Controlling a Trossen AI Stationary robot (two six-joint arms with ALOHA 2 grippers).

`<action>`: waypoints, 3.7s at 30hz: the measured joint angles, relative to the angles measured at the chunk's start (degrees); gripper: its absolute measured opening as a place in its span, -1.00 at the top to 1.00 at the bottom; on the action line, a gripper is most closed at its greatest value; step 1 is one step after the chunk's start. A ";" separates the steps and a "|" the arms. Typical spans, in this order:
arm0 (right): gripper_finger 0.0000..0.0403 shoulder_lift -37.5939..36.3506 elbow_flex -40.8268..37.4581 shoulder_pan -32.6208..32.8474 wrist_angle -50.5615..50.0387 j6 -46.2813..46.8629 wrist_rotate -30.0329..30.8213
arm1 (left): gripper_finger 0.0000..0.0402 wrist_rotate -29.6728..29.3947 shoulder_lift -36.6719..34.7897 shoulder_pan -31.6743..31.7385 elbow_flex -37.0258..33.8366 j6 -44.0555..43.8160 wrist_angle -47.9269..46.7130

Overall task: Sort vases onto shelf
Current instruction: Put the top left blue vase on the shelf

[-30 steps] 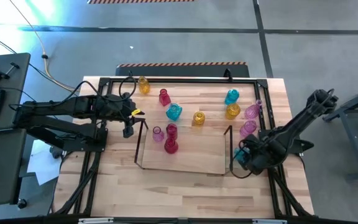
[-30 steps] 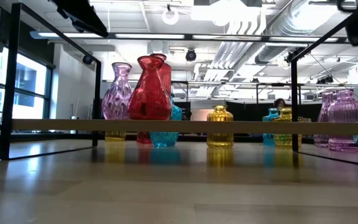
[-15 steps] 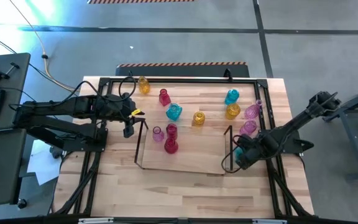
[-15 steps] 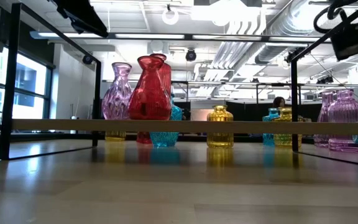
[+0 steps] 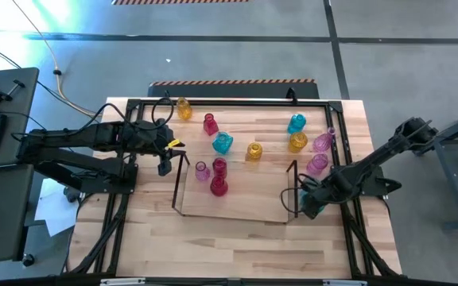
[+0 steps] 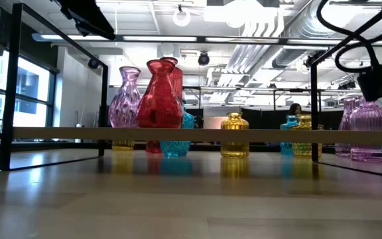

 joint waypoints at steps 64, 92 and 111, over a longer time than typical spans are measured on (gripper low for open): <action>-0.30 14.54 43.14 -1.29 -2.45 -18.53 43.09 | 0.48 1.14 0.00 0.01 0.00 3.57 1.36; -0.30 40.64 43.12 -1.51 20.48 -0.19 60.84 | 0.48 1.14 0.02 -0.01 0.00 5.76 1.34; -0.30 49.80 43.14 -3.40 25.48 4.77 60.01 | 0.48 1.14 0.02 -0.01 0.00 5.70 2.01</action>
